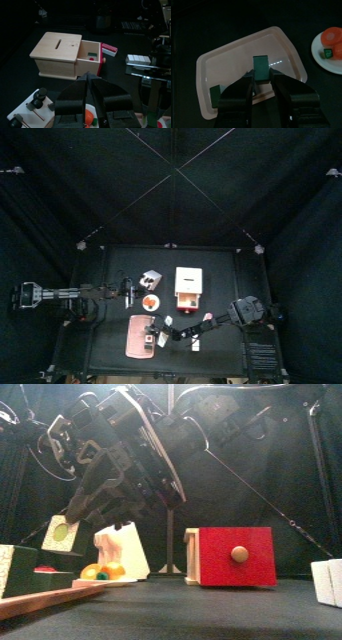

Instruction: Put sushi piece in drawer

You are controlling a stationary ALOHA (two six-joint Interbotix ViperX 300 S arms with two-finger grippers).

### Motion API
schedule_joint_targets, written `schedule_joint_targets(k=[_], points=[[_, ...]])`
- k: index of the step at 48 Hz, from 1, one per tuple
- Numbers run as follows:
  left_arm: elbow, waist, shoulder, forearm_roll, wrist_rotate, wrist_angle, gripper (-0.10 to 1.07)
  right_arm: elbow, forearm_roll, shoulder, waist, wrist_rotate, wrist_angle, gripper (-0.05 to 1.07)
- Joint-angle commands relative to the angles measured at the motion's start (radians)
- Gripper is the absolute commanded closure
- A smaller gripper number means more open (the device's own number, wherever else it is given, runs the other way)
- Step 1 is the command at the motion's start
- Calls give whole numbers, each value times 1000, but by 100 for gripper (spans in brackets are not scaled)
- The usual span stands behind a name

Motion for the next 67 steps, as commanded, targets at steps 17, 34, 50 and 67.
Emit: schedule_joint_targets(k=[17, 34, 50, 67], points=[[-14, 2, -3, -2, 2, -8, 45, 115, 92, -224, 23, 11, 298, 42], [-11, 2, -6, -2, 2, -8, 45, 298, 241, -411, 124, 29, 660, 42], [-11, 2, -6, -2, 2, -9, 45, 380, 348, -466, 153, 34, 790, 41], [-9, 2, -6, -3, 2, -8, 45, 380, 365, -460, 149, 34, 802, 33]])
